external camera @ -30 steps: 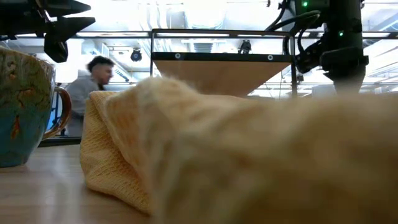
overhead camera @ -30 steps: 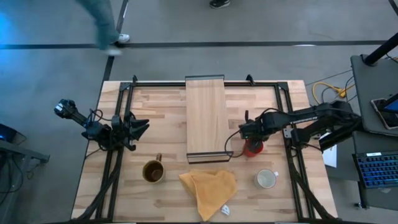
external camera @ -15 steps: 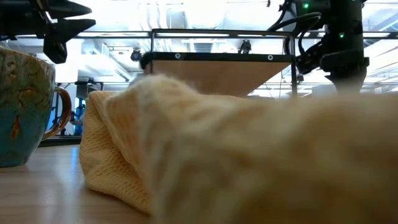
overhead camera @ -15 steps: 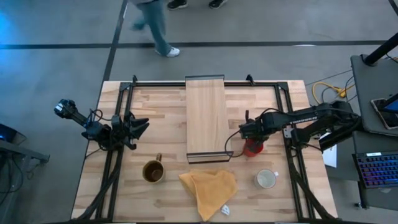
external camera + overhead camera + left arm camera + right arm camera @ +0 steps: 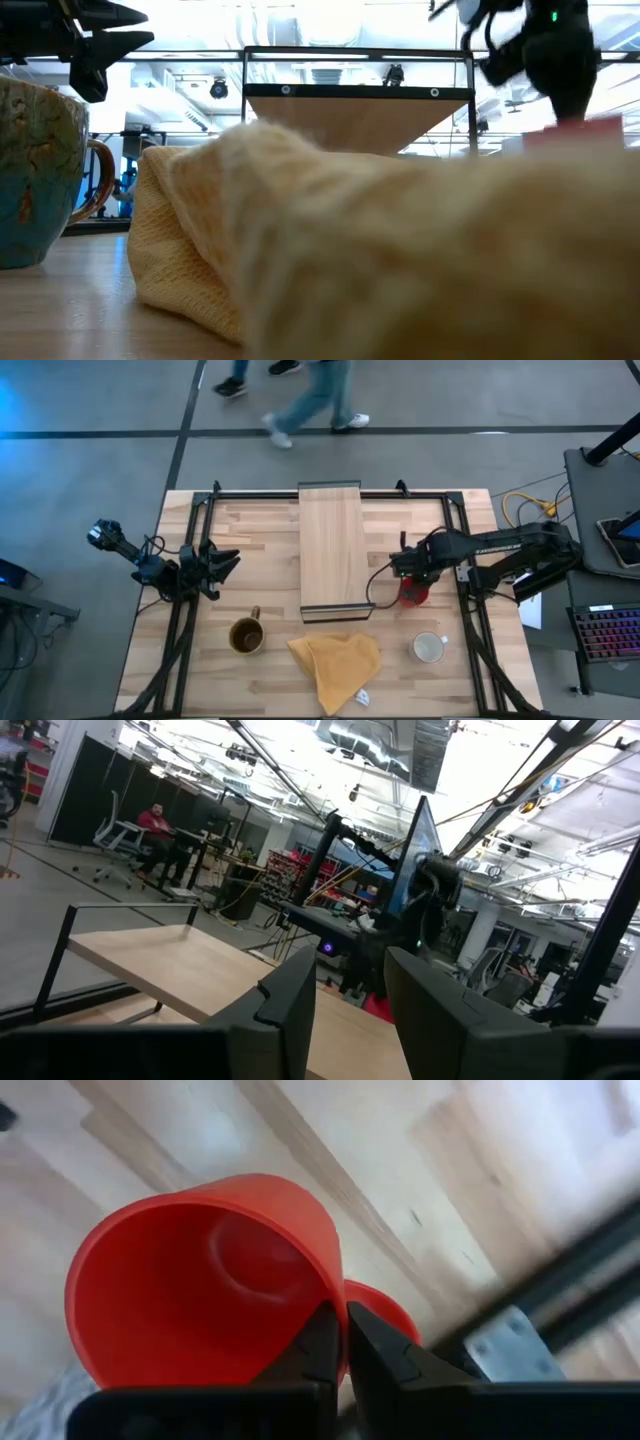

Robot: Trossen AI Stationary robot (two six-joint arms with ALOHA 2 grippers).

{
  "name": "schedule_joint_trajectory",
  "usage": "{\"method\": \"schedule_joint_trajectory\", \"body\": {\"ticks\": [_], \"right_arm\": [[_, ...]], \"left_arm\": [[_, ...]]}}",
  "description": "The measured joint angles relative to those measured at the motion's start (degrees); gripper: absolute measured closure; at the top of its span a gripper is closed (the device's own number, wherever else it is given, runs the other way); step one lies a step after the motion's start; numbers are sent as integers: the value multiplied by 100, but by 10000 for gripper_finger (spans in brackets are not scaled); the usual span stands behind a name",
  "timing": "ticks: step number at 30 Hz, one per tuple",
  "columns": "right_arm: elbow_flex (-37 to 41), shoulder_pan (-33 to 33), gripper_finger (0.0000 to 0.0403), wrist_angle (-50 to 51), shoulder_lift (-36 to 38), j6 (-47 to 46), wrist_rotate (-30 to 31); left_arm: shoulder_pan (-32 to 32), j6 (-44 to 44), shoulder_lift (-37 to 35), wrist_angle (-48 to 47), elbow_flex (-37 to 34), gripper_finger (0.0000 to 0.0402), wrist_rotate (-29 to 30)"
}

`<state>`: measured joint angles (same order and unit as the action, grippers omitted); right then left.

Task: Stack small to large cups/mugs on shelf
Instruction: Put the orange mug on the shelf

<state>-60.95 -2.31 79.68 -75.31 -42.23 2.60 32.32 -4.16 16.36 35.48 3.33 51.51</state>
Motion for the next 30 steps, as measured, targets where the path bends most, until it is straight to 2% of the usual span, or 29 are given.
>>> {"method": "schedule_joint_trajectory", "body": {"ticks": [4, 8, 15, 20, 30], "right_arm": [[-1004, 84, 394, 575, -63, -174, -11], [-2103, 309, 394, 1047, -602, -125, 105], [-4089, 1089, 394, 1065, -1861, 946, 108], [-5459, 1591, 394, 1039, -2457, 1423, 102], [-7159, 2366, 394, 1030, -3752, 2121, 44]], "left_arm": [[0, 0, 9, 5, 0, 293, 21], [0, -4, 0, 14, 0, 293, 157], [0, -267, 0, 3, 0, 293, 175], [0, -436, 39, -5, 0, 293, 193], [0, -446, 303, -2, 0, 293, 456]]}}
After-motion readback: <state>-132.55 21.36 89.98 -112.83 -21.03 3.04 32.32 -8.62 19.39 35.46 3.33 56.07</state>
